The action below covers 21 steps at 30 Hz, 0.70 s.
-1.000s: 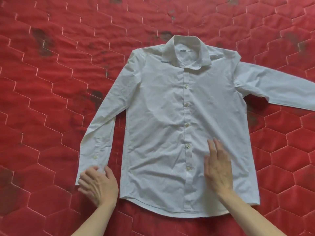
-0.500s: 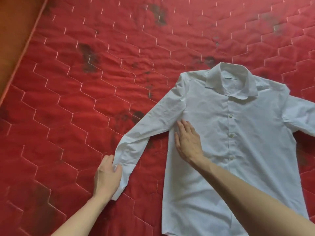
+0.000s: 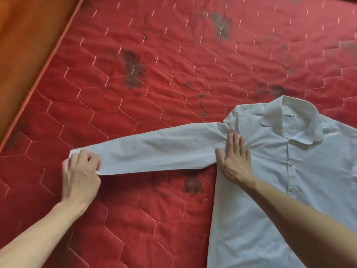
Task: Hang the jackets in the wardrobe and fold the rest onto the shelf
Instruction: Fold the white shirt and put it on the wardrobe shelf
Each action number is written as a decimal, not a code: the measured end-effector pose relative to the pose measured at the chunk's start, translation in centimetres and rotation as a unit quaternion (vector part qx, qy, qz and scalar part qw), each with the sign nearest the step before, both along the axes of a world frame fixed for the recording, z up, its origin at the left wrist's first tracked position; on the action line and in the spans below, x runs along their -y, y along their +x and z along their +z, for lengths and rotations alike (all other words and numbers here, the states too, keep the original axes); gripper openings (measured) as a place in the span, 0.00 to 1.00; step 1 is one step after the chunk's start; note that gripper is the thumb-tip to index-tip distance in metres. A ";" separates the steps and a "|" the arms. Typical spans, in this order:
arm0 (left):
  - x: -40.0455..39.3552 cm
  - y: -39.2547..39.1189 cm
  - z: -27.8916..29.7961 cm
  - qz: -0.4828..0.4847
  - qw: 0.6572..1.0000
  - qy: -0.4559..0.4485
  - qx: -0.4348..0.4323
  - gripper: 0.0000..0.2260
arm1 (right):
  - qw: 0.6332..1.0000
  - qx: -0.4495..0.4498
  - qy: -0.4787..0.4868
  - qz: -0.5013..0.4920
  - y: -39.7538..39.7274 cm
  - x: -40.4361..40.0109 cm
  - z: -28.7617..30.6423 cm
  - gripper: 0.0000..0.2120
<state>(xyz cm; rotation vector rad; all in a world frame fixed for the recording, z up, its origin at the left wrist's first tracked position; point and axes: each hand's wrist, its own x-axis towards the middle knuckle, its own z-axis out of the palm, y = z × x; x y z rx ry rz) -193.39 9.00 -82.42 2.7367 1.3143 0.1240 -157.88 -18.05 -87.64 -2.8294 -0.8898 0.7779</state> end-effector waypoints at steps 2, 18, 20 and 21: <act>0.4 -0.2 -1.3 0.048 0.994 -0.080 -0.065 0.10 | 1.000 0.003 -0.002 -0.010 -0.1 -0.1 -0.8 0.37; -5.0 0.5 -3.9 0.382 0.898 -0.205 0.074 0.24 | 0.999 0.019 -0.013 0.046 5.9 -5.0 -1.7 0.38; -4.8 0.0 -3.5 0.370 0.898 -0.212 0.108 0.20 | 0.999 -0.004 -0.029 0.029 5.9 -5.6 -1.3 0.39; -4.7 -0.1 -3.3 0.366 0.897 -0.217 0.120 0.19 | 0.999 -0.013 -0.042 0.026 6.0 -5.9 -1.1 0.39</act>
